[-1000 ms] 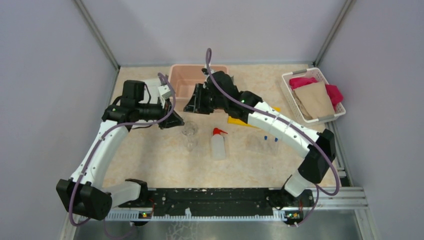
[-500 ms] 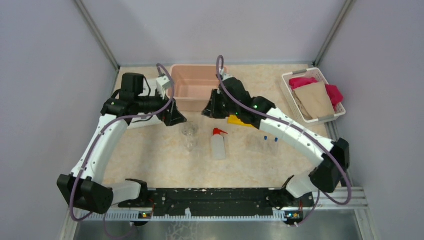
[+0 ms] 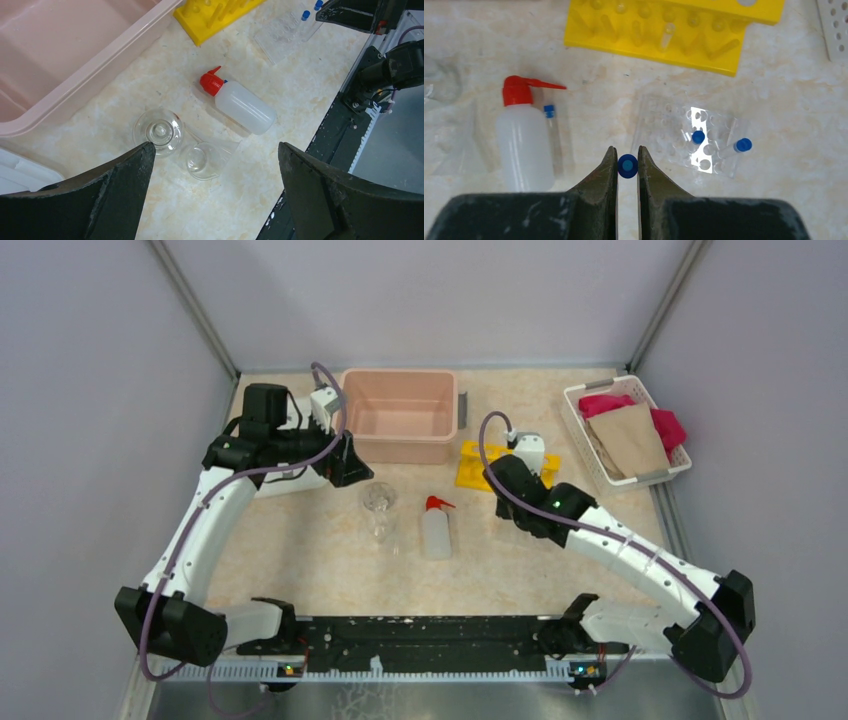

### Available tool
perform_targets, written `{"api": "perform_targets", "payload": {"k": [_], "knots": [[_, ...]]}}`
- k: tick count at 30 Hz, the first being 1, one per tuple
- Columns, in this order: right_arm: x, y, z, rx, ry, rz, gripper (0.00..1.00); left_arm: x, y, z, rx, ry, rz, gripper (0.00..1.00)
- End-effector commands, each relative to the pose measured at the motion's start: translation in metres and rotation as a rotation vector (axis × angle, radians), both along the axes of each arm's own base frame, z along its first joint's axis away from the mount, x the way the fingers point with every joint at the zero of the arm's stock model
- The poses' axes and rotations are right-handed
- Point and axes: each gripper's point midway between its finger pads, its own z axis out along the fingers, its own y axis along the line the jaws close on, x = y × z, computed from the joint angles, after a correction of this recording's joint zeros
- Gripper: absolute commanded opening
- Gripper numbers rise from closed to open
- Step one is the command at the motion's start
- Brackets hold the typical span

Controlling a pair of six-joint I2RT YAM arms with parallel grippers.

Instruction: Organize the chemistry lab equipment

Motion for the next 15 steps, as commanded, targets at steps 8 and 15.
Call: {"api": "perform_targets", "payload": {"k": [8, 15], "knots": [[0.009, -0.032, -0.03, -0.054, -0.032, -0.126, 0.0, 0.003, 0.001, 0.003, 0.002, -0.017, 0.025, 0.99], [0.019, -0.031, -0.043, -0.048, -0.024, -0.135, 0.0, 0.003, 0.001, 0.003, 0.006, -0.02, 0.025, 0.99]]}}
